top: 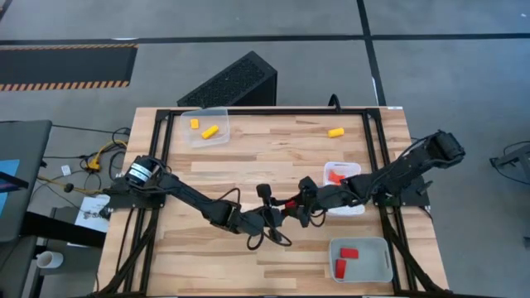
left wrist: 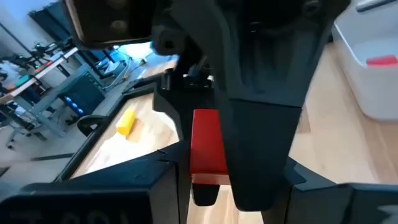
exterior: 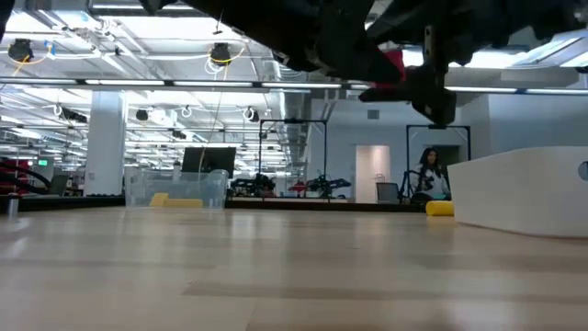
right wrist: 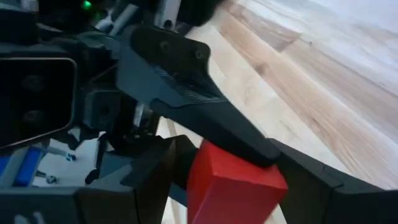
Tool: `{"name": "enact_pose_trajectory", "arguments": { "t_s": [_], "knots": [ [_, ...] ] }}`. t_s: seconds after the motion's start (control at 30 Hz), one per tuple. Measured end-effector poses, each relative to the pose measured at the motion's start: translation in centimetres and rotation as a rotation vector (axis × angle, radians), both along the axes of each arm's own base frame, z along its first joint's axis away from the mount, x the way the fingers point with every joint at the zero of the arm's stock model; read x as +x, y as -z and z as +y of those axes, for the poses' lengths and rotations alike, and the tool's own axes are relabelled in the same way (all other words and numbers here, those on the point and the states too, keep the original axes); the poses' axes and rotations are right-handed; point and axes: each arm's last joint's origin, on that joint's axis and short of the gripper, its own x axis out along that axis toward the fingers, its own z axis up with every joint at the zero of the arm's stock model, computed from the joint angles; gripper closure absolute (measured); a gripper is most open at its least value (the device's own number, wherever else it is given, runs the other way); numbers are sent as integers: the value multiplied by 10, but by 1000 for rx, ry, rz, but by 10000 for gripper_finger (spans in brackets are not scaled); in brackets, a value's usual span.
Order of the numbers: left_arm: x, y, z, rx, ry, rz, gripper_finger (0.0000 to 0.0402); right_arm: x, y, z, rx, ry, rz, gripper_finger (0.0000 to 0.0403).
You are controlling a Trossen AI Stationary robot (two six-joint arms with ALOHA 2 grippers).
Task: Sort & place blocks by color
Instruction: Put the red block into the gray bin
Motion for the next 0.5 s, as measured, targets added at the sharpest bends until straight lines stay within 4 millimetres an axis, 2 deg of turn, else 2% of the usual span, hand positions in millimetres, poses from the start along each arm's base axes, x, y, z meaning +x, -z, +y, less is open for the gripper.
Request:
{"name": "enact_pose_trajectory", "arguments": {
  "t_s": [0.1, 0.17, 0.33, 0.5],
  "knots": [
    [0, 1, 0, 3, 1, 4, 302, 4, 5, -1, 3, -5, 2, 140],
    [0, 1, 0, 2, 1, 7, 302, 4, 6, -1, -6, -10, 5, 160],
    [-1, 2, -1, 12, -11, 13, 302, 2, 1, -1, 12, -19, -11, 252],
    [-2, -2, -6, 9, 12, 1, 302, -3, -8, 0, 16, -32, -25, 255]
  ]
}}
